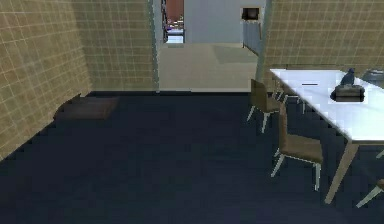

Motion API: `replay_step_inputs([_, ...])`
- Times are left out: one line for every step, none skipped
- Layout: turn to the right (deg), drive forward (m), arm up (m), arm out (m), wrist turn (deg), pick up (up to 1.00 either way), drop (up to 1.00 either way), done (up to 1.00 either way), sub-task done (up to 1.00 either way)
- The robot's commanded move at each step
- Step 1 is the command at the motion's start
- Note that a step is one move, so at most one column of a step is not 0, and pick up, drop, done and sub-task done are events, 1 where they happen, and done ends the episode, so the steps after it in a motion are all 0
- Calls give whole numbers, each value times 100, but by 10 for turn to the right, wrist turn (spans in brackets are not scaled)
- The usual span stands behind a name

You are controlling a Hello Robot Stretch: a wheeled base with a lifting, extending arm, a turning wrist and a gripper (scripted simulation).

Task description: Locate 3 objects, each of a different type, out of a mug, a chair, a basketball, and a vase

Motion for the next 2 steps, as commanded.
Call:
replay_step_inputs([-450,0,0,0,0,0,0,0,0])
replay_step_inputs([-330,0,0,0,0,0,0,0,0])
